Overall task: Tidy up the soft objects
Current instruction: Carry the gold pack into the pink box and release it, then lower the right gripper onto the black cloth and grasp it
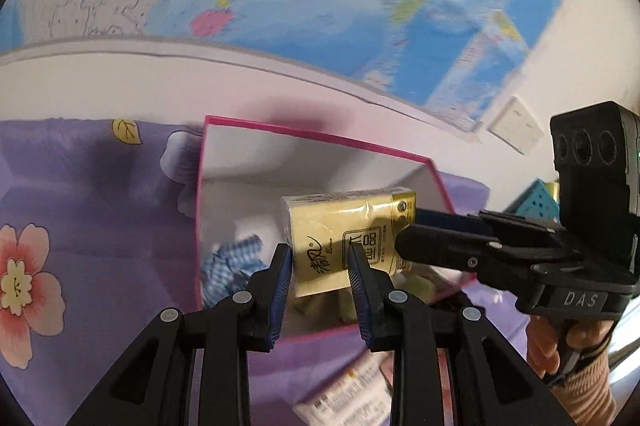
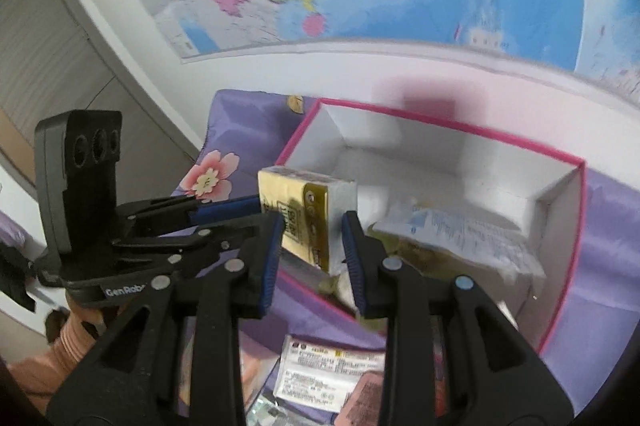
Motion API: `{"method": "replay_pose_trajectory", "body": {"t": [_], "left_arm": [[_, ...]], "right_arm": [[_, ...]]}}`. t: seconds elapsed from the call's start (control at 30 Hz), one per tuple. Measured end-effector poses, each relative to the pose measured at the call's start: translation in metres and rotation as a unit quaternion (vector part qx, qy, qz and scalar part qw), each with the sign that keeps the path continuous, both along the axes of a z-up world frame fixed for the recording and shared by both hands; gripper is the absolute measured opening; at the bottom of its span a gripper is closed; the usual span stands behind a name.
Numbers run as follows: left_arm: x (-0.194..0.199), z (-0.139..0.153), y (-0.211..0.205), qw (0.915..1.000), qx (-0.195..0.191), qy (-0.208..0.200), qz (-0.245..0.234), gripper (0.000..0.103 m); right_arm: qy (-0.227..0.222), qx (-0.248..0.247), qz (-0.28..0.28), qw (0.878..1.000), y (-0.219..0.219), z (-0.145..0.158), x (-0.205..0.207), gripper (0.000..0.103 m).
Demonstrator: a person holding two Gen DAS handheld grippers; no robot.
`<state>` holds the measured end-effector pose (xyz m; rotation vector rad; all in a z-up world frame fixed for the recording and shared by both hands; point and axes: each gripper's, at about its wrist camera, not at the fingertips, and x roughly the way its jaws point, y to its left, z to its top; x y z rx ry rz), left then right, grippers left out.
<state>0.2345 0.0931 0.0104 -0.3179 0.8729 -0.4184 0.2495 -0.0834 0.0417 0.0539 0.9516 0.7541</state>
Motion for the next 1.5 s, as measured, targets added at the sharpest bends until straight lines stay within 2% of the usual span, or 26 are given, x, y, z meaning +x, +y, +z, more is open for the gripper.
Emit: {"method": "replay_pose_trajectory", "body": {"t": [0.1, 0.3, 0.5, 0.73, 0.93, 1.03, 1.2, 1.3, 1.4, 1.5], "left_arm": [[0.018, -0.011, 0.003, 0.9998, -0.007, 0.020, 0.008, 0.028], [0.041, -0.029, 0.007, 0.9983, -0.003, 0.049, 0.032, 0.028], [0.027, -0.027, 0.007, 0.9992, 0.010, 0.027, 0.029, 0.028], [-0.023, -0.002, 0.006, 0.9995, 0.006, -0.030, -0.004, 0.028], [-0.080, 0.019, -0.012, 0.9954, 0.000, -0.073, -0.062, 0.028], [-0.106, 0.024, -0.023, 0.9920, -0.003, -0.086, -0.092, 0.028], [-0.131, 0.022, -0.047, 0.9878, -0.004, -0.087, -0.129, 0.028], [-0.130, 0.014, -0.066, 0.9871, 0.007, -0.074, -0.142, 0.028], [-0.123, 0.002, -0.084, 0.9875, 0.025, -0.049, -0.148, 0.028], [-0.111, -0.011, -0.102, 0.9872, 0.040, -0.025, -0.153, 0.028]], "right_arm": [[0.010, -0.012, -0.010, 1.000, 0.006, -0.009, 0.017, 0.034], [0.030, -0.004, -0.038, 0.999, 0.008, -0.022, 0.043, 0.034], [0.020, 0.011, -0.035, 0.999, -0.006, -0.014, 0.031, 0.034], [-0.010, 0.055, -0.001, 0.998, -0.033, 0.020, -0.015, 0.034], [-0.047, 0.085, 0.046, 0.994, -0.054, 0.040, -0.084, 0.034], [-0.065, 0.105, 0.050, 0.991, -0.073, 0.045, -0.118, 0.034], [-0.087, 0.109, 0.014, 0.990, -0.115, 0.039, -0.153, 0.035], [-0.088, 0.100, -0.024, 0.991, -0.144, 0.027, -0.159, 0.042], [-0.068, 0.084, -0.078, 0.991, -0.174, 0.004, -0.152, 0.047], [-0.025, 0.065, -0.121, 0.990, -0.191, -0.028, -0.134, 0.047]]}}
